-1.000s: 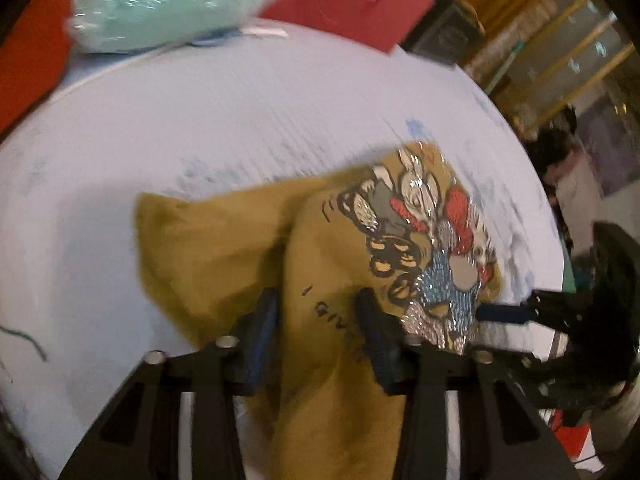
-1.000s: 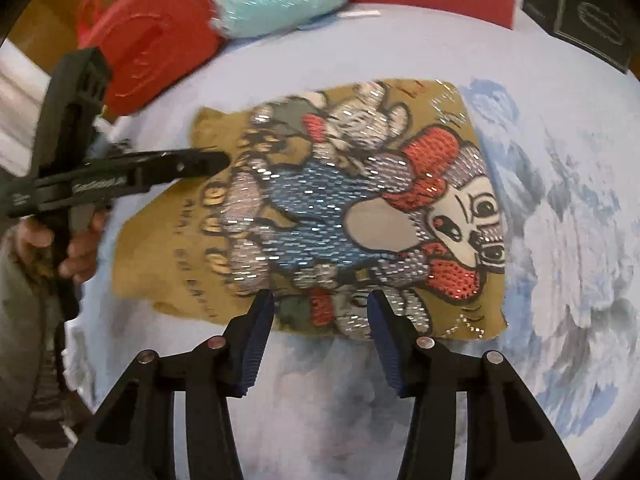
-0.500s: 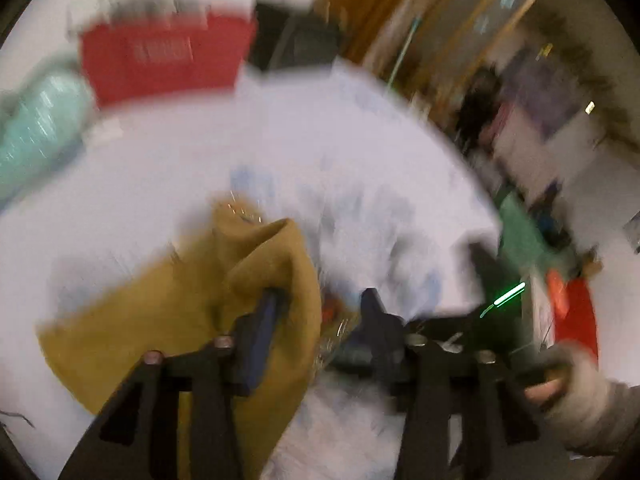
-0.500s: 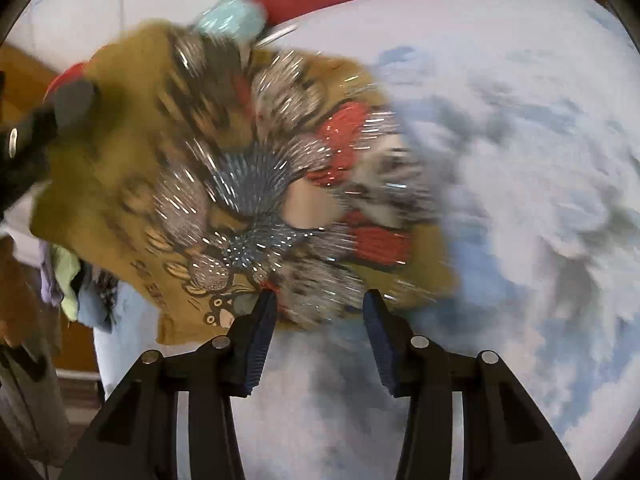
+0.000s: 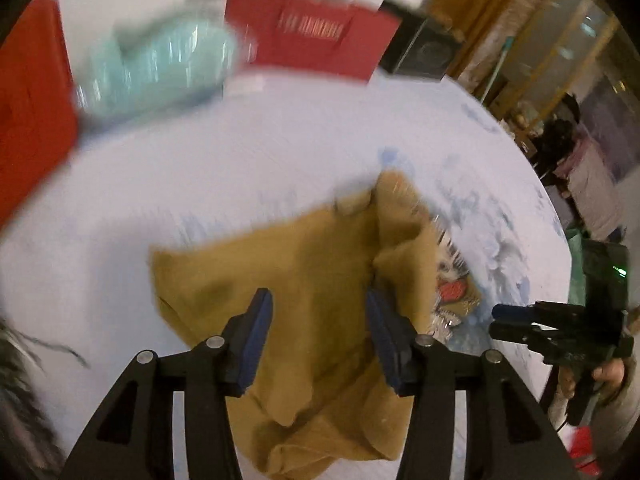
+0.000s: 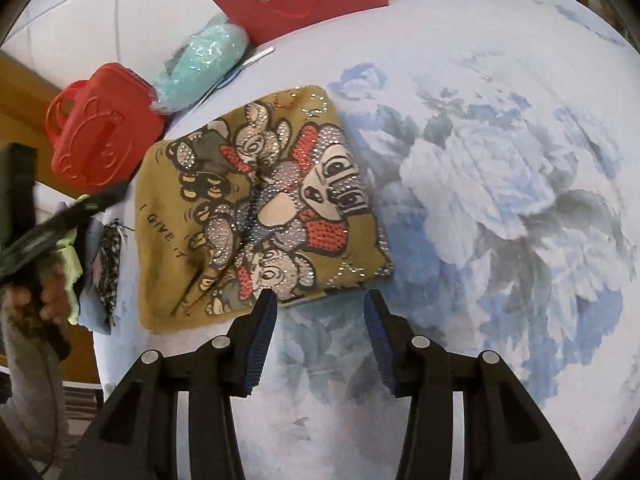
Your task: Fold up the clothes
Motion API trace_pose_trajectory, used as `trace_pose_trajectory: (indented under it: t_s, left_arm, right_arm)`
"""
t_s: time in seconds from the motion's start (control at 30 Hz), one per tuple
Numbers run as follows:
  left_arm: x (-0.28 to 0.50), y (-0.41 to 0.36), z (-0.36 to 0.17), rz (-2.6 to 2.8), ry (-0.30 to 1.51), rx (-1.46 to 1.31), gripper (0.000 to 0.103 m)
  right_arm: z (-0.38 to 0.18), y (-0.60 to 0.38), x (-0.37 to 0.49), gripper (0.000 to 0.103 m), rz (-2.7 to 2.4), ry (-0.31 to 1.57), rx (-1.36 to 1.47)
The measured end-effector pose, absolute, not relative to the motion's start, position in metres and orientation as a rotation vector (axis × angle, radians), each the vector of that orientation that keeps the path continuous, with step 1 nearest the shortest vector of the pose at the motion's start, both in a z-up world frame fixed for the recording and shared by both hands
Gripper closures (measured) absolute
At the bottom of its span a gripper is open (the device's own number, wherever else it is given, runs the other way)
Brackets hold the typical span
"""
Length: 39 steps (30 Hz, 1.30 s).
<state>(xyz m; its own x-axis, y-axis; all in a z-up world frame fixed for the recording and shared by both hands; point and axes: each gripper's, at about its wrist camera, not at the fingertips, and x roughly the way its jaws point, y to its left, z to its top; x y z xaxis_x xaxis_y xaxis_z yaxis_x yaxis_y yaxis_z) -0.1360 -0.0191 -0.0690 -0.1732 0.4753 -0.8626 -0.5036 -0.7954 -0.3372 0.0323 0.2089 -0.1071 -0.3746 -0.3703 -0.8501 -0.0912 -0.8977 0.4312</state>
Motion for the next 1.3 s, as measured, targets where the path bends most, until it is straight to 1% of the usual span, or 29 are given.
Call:
trace_pose_trajectory:
  t_s: [0.07, 0.2, 0.4, 0.5, 0.57, 0.6, 0.63, 0.67, 0.73, 0.77, 0.97, 1.03, 1.07, 1.1, 1.17, 1.23, 1.27, 1.3]
  left_arm:
    - [-0.126, -0.007, -0.077, 1.968, 0.026, -1.439, 0.054]
    - [-0.114, 0.023, -0.082, 1.899, 0.075, -1.413, 0.054]
    - [-0.095, 0.061, -0.09, 1.869, 0.273, -1.353, 0.054]
    - [-0.094, 0.062, -0.085, 1.872, 0.305, -1.344, 0.054]
    - [-0.097, 0.062, -0.086, 1.885, 0.289, -1.354, 0.054]
    - [-0.098, 0.061, -0.086, 1.892, 0.276, -1.355, 0.064]
    - [-0.099, 0.063, -0.086, 1.895, 0.273, -1.356, 0.081]
    - [-0.1, 0.066, -0.086, 1.897, 0.271, -1.358, 0.101]
    - [-0.1, 0.066, -0.085, 1.938, 0.311, -1.335, 0.103]
    - [-0.1, 0.056, -0.073, 1.992, 0.307, -1.311, 0.103]
    - [-0.109, -0.014, 0.0, 2.343, 0.268, -1.162, 0.103]
    - [-0.136, -0.038, 0.004, 2.45, 0.297, -1.198, 0.102]
    - [-0.153, -0.048, 0.002, 2.491, 0.318, -1.241, 0.099]
    - [-0.159, -0.058, 0.0, 2.505, 0.304, -1.275, 0.09]
    - [-0.167, -0.076, -0.005, 2.523, 0.265, -1.341, 0.082]
    - [-0.176, -0.095, -0.01, 2.54, 0.226, -1.407, 0.078]
    - [-0.18, -0.104, -0.012, 2.548, 0.206, -1.44, 0.067]
    - [-0.174, -0.11, -0.013, 2.534, 0.178, -1.441, 0.054]
  right_arm:
    - [-0.108, 0.206, 0.032, 0.058, -2.386, -0.612, 1.653]
    - [-0.11, 0.207, 0.034, 0.058, -2.38, -0.607, 1.671]
    - [-0.111, 0.216, 0.036, 0.058, -2.388, -0.626, 1.68]
    - [-0.106, 0.221, 0.037, 0.058, -2.399, -0.628, 1.659]
    - [-0.101, 0.225, 0.038, 0.058, -2.408, -0.632, 1.639]
    - [-0.099, 0.226, 0.037, 0.058, -2.411, -0.63, 1.631]
    - [-0.097, 0.228, 0.037, 0.058, -2.414, -0.627, 1.624]
    - [-0.097, 0.229, 0.036, 0.058, -2.416, -0.623, 1.622]
    - [-0.097, 0.231, 0.036, 0.058, -2.416, -0.619, 1.629]
    - [-0.097, 0.232, 0.036, 0.058, -2.417, -0.621, 1.63]
    - [-0.096, 0.236, 0.036, 0.058, -2.416, -0.631, 1.616]
    - [-0.095, 0.236, 0.032, 0.058, -2.416, -0.628, 1.609]
    - [-0.095, 0.235, 0.031, 0.058, -2.415, -0.63, 1.606]
    - [-0.095, 0.233, 0.029, 0.058, -2.408, -0.63, 1.604]
    - [-0.095, 0.228, 0.025, 0.058, -2.393, -0.623, 1.601]
    - [-0.096, 0.225, 0.024, 0.058, -2.387, -0.611, 1.604]
    - [-0.096, 0.224, 0.023, 0.058, -2.383, -0.605, 1.606]
    - [-0.096, 0.222, 0.022, 0.058, -2.38, -0.599, 1.609]
